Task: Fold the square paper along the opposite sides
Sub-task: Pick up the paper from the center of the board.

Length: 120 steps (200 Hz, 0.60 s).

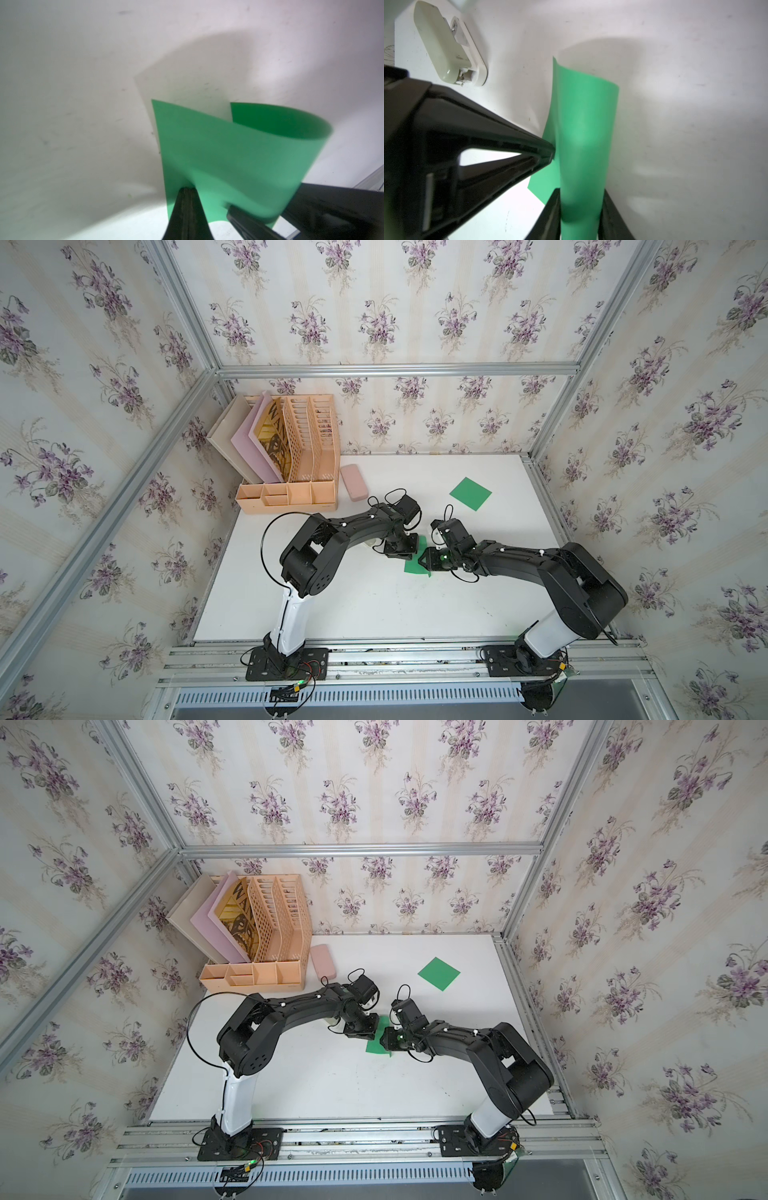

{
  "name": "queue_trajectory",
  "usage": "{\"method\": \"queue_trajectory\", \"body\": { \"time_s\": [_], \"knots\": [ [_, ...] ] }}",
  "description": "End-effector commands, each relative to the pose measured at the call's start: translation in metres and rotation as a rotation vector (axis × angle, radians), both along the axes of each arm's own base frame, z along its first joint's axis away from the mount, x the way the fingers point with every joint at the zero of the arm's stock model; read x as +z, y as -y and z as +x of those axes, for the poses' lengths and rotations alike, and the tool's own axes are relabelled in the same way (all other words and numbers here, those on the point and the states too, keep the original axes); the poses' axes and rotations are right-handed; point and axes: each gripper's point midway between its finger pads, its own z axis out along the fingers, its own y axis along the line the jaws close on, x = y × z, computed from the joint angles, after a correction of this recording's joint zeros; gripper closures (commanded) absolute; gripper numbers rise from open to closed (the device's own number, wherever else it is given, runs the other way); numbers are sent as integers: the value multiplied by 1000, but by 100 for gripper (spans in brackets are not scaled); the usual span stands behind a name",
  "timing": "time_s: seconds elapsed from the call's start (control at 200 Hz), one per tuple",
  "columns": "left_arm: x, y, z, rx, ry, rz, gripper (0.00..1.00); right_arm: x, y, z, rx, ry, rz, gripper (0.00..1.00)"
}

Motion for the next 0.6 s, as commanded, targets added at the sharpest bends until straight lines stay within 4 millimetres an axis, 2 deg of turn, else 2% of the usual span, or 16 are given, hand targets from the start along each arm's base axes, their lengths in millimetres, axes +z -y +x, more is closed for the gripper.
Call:
{"method": "queue_trajectory", "body": {
  "time_s": [0.0,0.035,0.16,0.21,0.35,0.45,0.53,0.594],
  "knots": [
    [19,-5,6,-5,64,8,99,-17,17,-19,-15,-90,-81,66],
    [29,-3,10,-9,89,-7,94,-18,17,-19,-15,-91,-82,66],
    [67,4,24,-27,183,-48,67,-19,16,-19,-13,-90,-79,67],
    [79,8,29,-35,207,-59,61,-19,15,-19,-12,-90,-75,67],
    [98,13,37,-54,246,-70,57,-17,15,-18,-17,-82,-68,68],
    [112,5,41,-62,293,-45,56,-10,13,-15,-18,-63,-58,68],
    [130,-8,43,-68,360,-15,55,5,10,-9,-10,-14,-35,68],
    [151,-20,42,-80,430,-1,50,26,7,-3,7,49,-9,68]
  ]
}}
